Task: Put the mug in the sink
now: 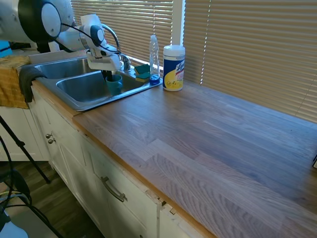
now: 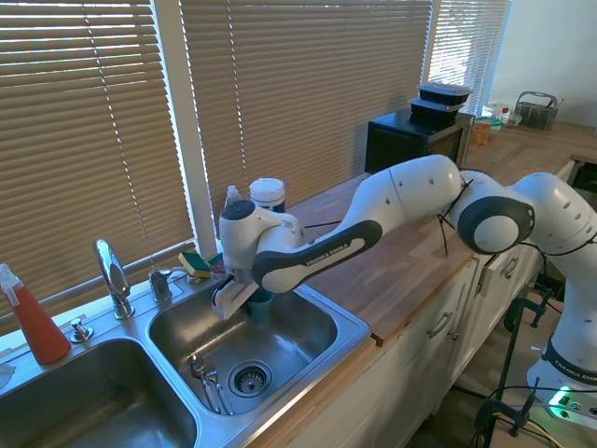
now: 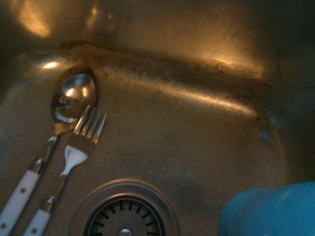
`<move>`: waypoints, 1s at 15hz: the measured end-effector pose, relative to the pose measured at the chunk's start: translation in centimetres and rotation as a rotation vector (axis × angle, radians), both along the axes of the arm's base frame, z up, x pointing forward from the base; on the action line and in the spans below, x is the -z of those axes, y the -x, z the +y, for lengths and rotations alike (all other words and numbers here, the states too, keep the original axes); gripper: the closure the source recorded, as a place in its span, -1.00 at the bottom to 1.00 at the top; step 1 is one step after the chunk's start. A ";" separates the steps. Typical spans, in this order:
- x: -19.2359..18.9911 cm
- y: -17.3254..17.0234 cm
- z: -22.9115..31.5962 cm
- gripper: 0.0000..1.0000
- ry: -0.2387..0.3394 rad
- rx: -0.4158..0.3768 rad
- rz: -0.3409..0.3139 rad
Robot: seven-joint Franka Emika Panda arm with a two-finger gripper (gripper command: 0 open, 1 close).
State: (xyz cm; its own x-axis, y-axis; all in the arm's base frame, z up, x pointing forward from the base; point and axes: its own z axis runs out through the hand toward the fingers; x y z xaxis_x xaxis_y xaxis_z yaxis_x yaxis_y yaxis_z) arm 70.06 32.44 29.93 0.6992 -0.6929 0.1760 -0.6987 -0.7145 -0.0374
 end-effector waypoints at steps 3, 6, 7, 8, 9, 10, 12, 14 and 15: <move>3.6 -0.8 0.4 1.00 0.008 0.007 0.052; 6.6 -1.1 0.6 1.00 0.001 -0.007 0.105; 7.2 -1.1 0.5 1.00 -0.002 -0.010 0.118; 7.7 -1.2 0.5 1.00 -0.007 -0.010 0.132; 8.0 -1.2 0.5 1.00 -0.013 -0.011 0.144; 8.1 -1.3 0.5 1.00 -0.016 -0.012 0.155; 8.4 -1.3 0.5 1.00 -0.015 -0.012 0.175; 9.0 -1.4 0.5 1.00 -0.015 -0.013 0.189; 9.7 -1.4 0.5 1.00 -0.015 -0.014 0.197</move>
